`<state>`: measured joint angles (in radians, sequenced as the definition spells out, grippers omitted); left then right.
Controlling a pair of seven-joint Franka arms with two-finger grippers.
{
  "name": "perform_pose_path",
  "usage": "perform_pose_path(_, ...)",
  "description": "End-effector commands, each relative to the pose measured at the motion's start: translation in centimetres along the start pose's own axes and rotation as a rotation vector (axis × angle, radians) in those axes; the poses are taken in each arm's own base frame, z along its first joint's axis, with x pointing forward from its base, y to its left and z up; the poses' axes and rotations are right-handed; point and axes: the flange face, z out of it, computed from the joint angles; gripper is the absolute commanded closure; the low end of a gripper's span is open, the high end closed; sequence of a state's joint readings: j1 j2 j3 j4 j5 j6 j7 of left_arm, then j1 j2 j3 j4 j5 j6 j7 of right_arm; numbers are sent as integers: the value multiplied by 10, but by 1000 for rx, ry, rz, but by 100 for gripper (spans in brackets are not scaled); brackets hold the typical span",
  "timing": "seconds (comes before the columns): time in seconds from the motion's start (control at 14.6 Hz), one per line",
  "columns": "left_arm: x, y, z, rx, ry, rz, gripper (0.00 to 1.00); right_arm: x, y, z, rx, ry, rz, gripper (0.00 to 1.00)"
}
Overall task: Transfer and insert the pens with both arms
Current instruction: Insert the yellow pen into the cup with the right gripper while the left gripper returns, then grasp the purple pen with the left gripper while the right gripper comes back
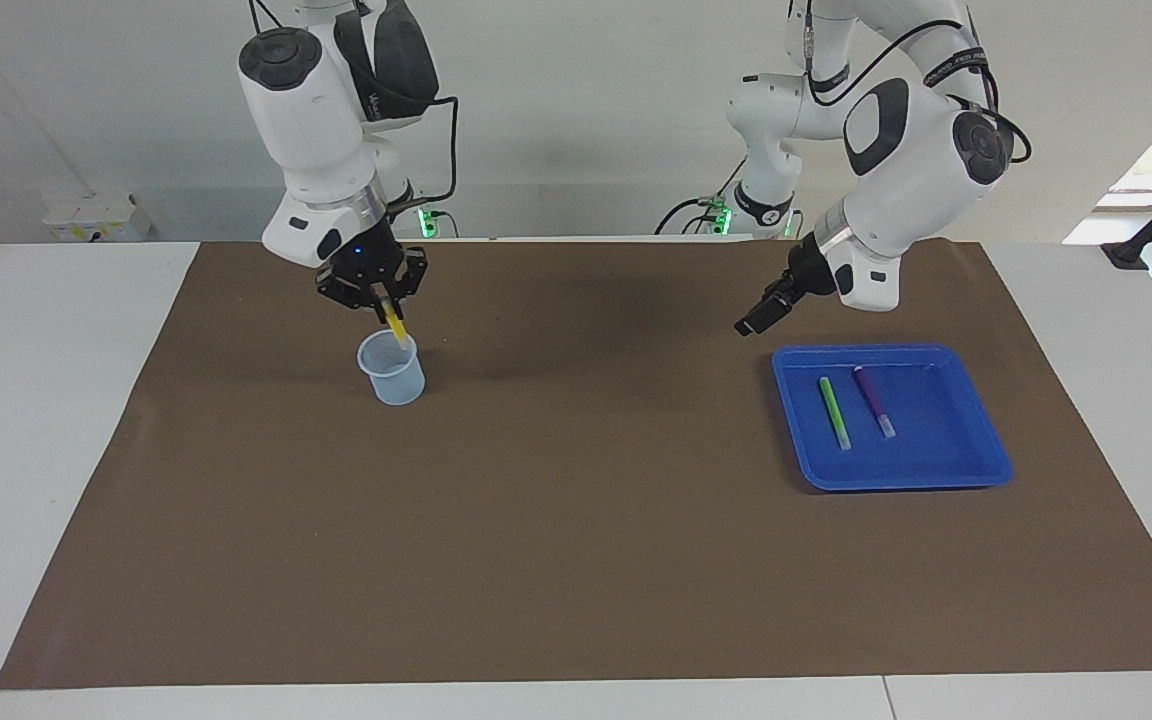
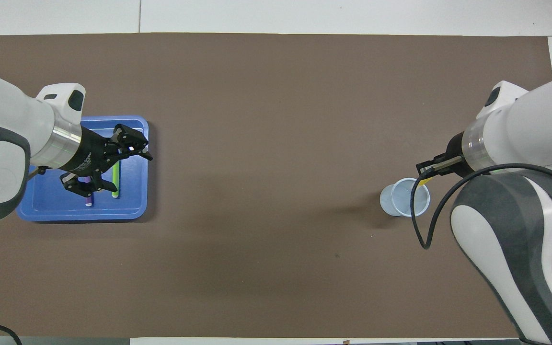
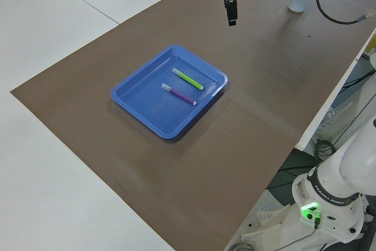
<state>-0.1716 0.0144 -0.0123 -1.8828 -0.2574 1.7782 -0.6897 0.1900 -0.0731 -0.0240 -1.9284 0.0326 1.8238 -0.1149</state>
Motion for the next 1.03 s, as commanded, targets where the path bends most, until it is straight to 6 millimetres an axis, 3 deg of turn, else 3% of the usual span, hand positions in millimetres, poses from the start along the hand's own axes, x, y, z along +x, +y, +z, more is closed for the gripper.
perform_pose_path(0.0, 38, -46, 6, 36, 87, 191, 0, -25, 8, 31, -20, 13, -8, 100)
perform_pose_path(0.14, 61, -71, 9, 25, 124, 288, 0, -22, 8, 41, -20, 16, -4, 100)
perform_pose_path(0.27, 72, -80, 23, 22, 163, 396, 0, -20, 7, 43, -19, 24, -2, 100)
perform_pose_path(0.41, 98, -101, 37, 91, 219, 476, 0, -16, 8, 52, -13, 15, 16, 100)
perform_pose_path(0.62, 120, -111, 53, 149, 242, 574, 0, -14, 0, 64, -13, 26, 42, 100)
perform_pose_path(0.69, 128, -117, 58, 146, 249, 559, 0, -15, 0, 69, -11, 24, 43, 94)
perform_pose_path(0.75, 132, -119, 68, 146, 246, 558, 0, -16, 1, 72, -10, 22, 45, 75)
perform_pose_path(0.82, 137, -121, 78, 146, 248, 553, 0, -16, 1, 72, -10, 20, 45, 63)
perform_pose_path(0.96, 141, -123, 92, 146, 247, 552, 0, -15, 0, 70, -9, 25, 44, 7)
